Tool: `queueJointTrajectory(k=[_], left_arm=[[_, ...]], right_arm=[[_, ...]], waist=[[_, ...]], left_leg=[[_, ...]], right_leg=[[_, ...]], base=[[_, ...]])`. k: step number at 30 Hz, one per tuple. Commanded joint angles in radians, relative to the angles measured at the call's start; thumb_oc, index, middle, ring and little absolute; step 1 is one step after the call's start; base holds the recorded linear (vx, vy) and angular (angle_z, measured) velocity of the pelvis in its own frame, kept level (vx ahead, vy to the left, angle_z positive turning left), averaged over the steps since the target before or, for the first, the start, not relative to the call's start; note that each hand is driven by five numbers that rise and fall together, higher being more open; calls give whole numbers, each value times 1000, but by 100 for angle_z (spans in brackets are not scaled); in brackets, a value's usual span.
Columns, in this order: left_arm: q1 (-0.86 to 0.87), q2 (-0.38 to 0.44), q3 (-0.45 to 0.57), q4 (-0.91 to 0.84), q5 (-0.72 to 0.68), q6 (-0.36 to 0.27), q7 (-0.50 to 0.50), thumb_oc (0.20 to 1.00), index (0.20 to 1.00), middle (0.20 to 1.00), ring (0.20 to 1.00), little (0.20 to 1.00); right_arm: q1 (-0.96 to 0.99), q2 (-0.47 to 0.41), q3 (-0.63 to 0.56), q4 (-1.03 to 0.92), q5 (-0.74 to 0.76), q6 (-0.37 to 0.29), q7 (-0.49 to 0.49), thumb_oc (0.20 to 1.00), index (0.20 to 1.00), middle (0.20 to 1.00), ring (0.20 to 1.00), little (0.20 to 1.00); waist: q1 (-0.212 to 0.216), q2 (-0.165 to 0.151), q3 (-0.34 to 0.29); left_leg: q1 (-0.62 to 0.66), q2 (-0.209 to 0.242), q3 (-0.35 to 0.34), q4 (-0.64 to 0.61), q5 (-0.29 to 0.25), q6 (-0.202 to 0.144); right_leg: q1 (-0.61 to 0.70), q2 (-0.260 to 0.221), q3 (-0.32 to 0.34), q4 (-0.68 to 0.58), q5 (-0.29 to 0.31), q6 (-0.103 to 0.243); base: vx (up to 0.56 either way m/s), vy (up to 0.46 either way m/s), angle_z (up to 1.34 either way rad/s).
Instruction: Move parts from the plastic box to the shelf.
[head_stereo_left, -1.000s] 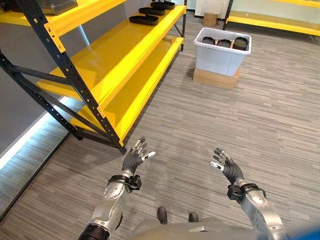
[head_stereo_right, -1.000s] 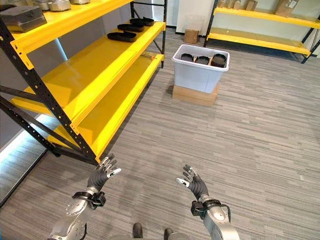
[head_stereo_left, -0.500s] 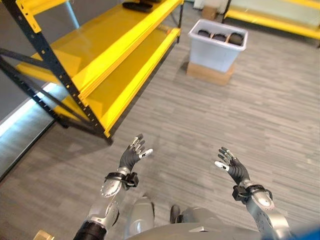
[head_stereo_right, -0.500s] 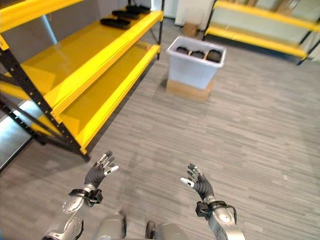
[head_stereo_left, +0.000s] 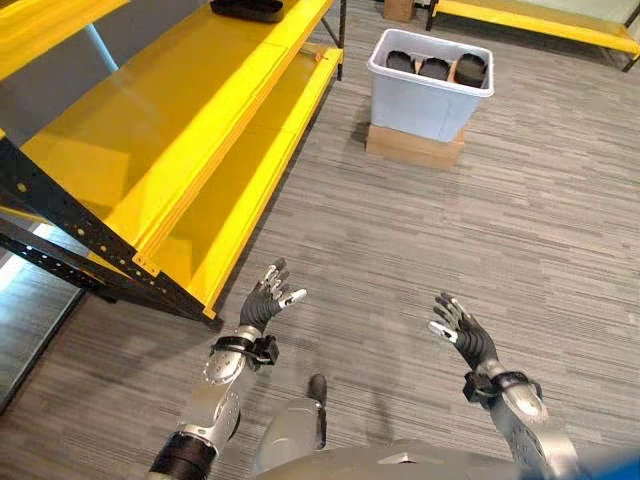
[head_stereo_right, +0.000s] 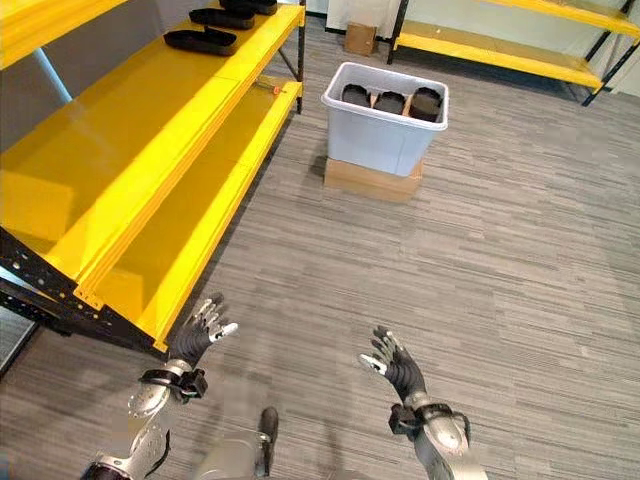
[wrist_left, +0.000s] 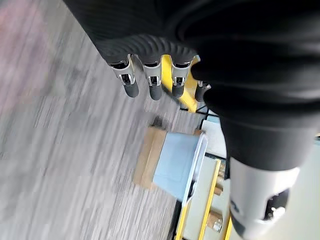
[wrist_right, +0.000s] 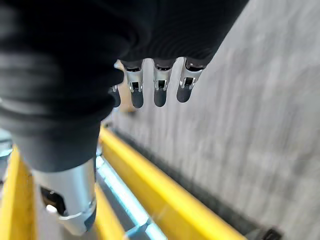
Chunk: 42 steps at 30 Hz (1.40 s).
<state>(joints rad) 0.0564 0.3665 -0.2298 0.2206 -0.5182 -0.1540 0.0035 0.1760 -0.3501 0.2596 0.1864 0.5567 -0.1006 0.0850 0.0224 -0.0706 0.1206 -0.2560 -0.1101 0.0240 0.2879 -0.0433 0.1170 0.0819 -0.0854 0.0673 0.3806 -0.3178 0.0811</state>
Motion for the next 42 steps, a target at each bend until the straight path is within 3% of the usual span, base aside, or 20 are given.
queueJointTrajectory(k=[1,3,5,8,10,12,13,17,18,19,24,26,27,28,29,31,35,36,38,42], left_arm=[[56,37,-7,-68,40,-56,13,1000,1000,1000,1000,1000],[59,44,-5,-72,38,-57,18,1000,1000,1000,1000,1000],[60,47,-3,-74,47,-52,9,1000,1000,1000,1000,1000],[59,47,-7,-72,41,-54,3,1000,1000,1000,1000,1000],[65,43,-5,-77,29,-55,-2,1000,1000,1000,1000,1000],[69,37,-1,-63,26,-55,-1,1000,1000,1000,1000,1000],[73,34,8,-61,28,-56,-3,1000,1000,1000,1000,1000],[85,21,8,-50,36,-57,-15,1000,1000,1000,1000,1000],[86,10,2,-46,30,-60,-17,1000,1000,1000,1000,1000],[84,8,2,-44,24,-60,-19,1000,1000,1000,1000,1000],[70,0,-4,-38,14,-57,-6,1000,1000,1000,1000,1000],[67,-1,-3,-36,12,-56,1,1000,1000,1000,1000,1000],[67,-1,-3,-36,12,-56,1,1000,1000,1000,1000,1000],[68,-1,1,-38,0,-55,2,1000,1000,1000,1000,1000],[70,0,2,-42,-4,-53,1,1000,1000,1000,1000,1000],[76,6,-7,-55,-6,-56,-1,1000,1000,1000,1000,1000],[77,15,-16,-52,2,-55,0,1000,1000,1000,1000,1000],[77,17,-22,-47,7,-55,0,1000,1000,1000,1000,1000],[90,23,-16,-63,16,-54,0,1000,1000,1000,1000,1000],[98,24,-5,-80,21,-51,-4,1000,1000,1000,1000,1000]], right_arm=[[-5,12,-11,-9,3,-35,5,1000,1000,1000,1000,1000],[0,16,-3,-13,7,-37,5,1000,1000,1000,1000,1000],[7,16,-3,-10,2,-35,5,1000,1000,1000,1000,1000],[3,11,0,-14,10,-36,3,1000,1000,1000,1000,1000],[-2,6,-2,-19,15,-39,-1,1000,1000,1000,1000,1000],[-4,1,-2,-10,10,-35,-1,1000,1000,1000,1000,1000],[-4,-6,-2,-17,3,-32,-5,1000,1000,1000,1000,1000],[14,-9,0,-20,11,-27,2,1000,1000,1000,1000,1000],[9,-22,2,-26,21,-30,11,1000,1000,1000,1000,1000],[6,-25,3,-32,27,-29,7,1000,1000,1000,1000,1000],[-18,-38,11,-36,31,-30,2,1000,1000,1000,1000,1000],[-21,-44,7,-31,35,-33,0,1000,1000,1000,1000,1000],[-21,-43,7,-31,35,-33,0,1000,1000,1000,1000,1000],[-17,-51,6,-39,36,-35,-4,1000,1000,1000,1000,1000],[-13,-54,3,-43,41,-36,-3,1000,1000,1000,1000,1000],[6,-63,-12,-43,35,-42,-13,1000,1000,1000,1000,1000],[4,-67,-14,-35,31,-51,-17,1000,1000,1000,1000,1000],[0,-64,-11,-23,26,-50,-25,1000,1000,1000,1000,1000],[-4,-62,-2,-16,14,-49,-18,1000,1000,1000,1000,1000],[-5,-52,15,-20,2,-38,5,1000,1000,1000,1000,1000]], waist=[[3,18,-38],[-16,53,0],[-44,91,31],[-59,99,51],[-64,102,60],[-71,93,60],[-81,95,62],[-81,83,38],[-85,94,22],[-87,94,13],[-97,111,-5],[-91,111,-3],[-92,109,-5],[-77,89,2],[-70,76,8],[-41,46,44],[-22,31,61],[-13,32,65],[21,50,64],[42,46,42]], left_leg=[[-28,32,-8,46,-57,-29],[54,27,-6,8,-69,-7],[152,31,-11,-47,-84,0],[210,24,-6,-73,-102,-4],[243,23,13,-80,-126,-17],[272,20,26,-85,-148,-33],[311,33,26,-95,-169,-50],[350,54,23,-94,-202,-69],[368,86,24,-92,-201,-87],[365,93,23,-96,-202,-89],[392,156,19,-102,-177,-123],[360,194,23,11,-81,-157],[355,192,21,9,-76,-157],[280,203,14,195,17,-174],[248,199,13,256,45,-171],[97,138,2,324,5,-149],[-39,144,22,213,-10,-138],[-60,142,23,142,4,-138],[-103,101,-49,14,106,-153],[-56,76,-70,-39,105,-129]], right_leg=[[-85,-7,-21,245,396,47],[-165,-7,-64,380,435,44],[-314,-22,-123,445,359,22],[-357,-51,-189,317,307,5],[-373,-100,-258,131,302,6],[-394,-120,-288,-34,332,19],[-399,-130,-277,-133,391,43],[-346,-122,-272,-199,404,39],[-334,-83,-275,-182,390,25],[-338,-79,-278,-170,384,21],[-353,-25,-279,-99,307,-7],[-322,13,-277,-91,262,-39],[-324,11,-278,-96,266,-39],[-274,31,-276,-124,247,-67],[-248,37,-270,-142,241,-79],[-169,42,-245,-201,231,-90],[-131,49,-228,-216,212,-85],[-108,59,-219,-222,201,-84],[-43,99,-175,-224,171,-81],[2,97,-141,-180,128,-65]], base=[[170,241,-9],[208,258,6],[302,185,22],[217,31,-19],[189,-66,19],[293,-170,-6],[403,-269,-37],[273,-199,-3],[335,-255,8],[325,-251,9],[234,-205,-1],[205,-174,-8],[203,-226,-18],[185,-219,-16],[291,-307,-40],[208,-158,-41],[159,-17,8],[330,55,-25],[394,72,-34],[385,107,-79]])
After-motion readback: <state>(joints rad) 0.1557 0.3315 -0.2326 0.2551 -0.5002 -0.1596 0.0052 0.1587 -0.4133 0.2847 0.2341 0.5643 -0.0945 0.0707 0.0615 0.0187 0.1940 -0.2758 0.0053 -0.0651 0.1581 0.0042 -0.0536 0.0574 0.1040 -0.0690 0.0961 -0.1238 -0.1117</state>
